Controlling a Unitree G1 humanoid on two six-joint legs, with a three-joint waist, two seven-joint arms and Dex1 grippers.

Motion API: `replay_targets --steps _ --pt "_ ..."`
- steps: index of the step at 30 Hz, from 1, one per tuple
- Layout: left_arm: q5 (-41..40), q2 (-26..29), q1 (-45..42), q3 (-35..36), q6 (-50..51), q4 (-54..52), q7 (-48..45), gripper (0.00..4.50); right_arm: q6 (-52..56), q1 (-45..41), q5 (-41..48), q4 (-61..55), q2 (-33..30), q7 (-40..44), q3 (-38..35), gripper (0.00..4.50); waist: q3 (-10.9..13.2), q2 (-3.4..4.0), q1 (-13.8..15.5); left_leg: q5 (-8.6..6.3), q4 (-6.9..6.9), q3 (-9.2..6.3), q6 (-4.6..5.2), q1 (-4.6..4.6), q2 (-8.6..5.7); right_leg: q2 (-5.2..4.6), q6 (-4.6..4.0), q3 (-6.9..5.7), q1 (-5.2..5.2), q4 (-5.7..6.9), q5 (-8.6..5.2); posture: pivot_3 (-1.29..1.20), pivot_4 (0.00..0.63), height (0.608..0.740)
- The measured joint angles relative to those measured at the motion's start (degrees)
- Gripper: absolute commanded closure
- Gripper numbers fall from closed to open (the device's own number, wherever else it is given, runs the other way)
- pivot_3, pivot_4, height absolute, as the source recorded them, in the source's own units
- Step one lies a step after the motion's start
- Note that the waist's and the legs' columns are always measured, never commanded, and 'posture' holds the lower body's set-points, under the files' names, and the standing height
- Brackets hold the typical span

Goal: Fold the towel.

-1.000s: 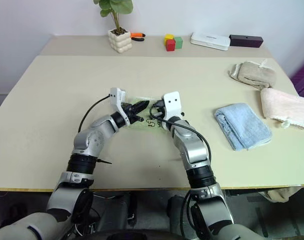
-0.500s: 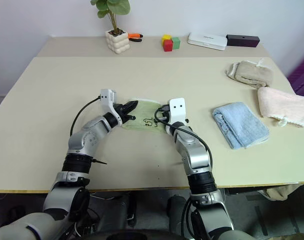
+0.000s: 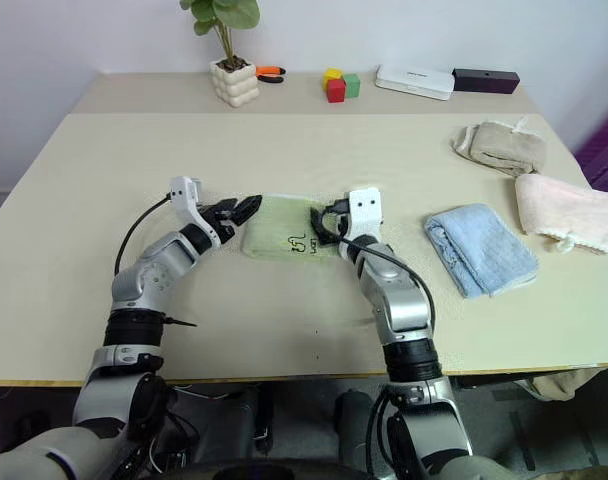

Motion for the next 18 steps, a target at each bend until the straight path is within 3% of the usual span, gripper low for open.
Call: replay_targets --steps 4,8,12,18 --pt "-4.21 7.3 -2.26 3.05 7.42 2.9 -4.85 0.04 -0.88 -0.93 0.97 -0.64 -2.18 3.17 -0.71 0.0 0.0 0.0 -0.11 0.0 -0.03 0.01 0.0 0.0 0.01 0.02 0.0 0.0 -0.02 0.0 0.0 0.0 0.15 0.735" --pt "-14.87 13.06 -3.21 6.84 25.93 3.16 -11.83 0.04 -0.83 -0.81 2.18 0.81 -4.09 5.37 -2.11 0.0 0.02 0.0 -0.01 0.0 -0.03 0.01 0.0 -0.02 0.0 -0.03 0.01 0.0 0.01 -0.04 -0.01 0.0 0.15 0.735" --pt "-17.43 14.39 -3.08 3.59 36.29 2.61 -15.35 0.04 -0.96 -0.85 2.09 1.29 -4.76 6.41 -1.84 0.0 0.02 -0.01 -0.03 0.01 -0.02 0.0 -0.01 -0.01 0.0 -0.02 0.01 0.0 0.0 -0.01 -0.01 0.0 0.15 0.735" --pt "-17.4 14.48 -2.72 -0.19 41.0 1.75 -17.4 0.04 -1.33 -1.0 1.39 2.01 -5.23 6.4 -1.47 0.0 0.02 0.0 -0.2 0.01 -0.05 0.01 -0.03 -0.01 0.01 -0.01 0.01 0.0 -0.03 0.0 -0.01 0.0 0.15 0.735"
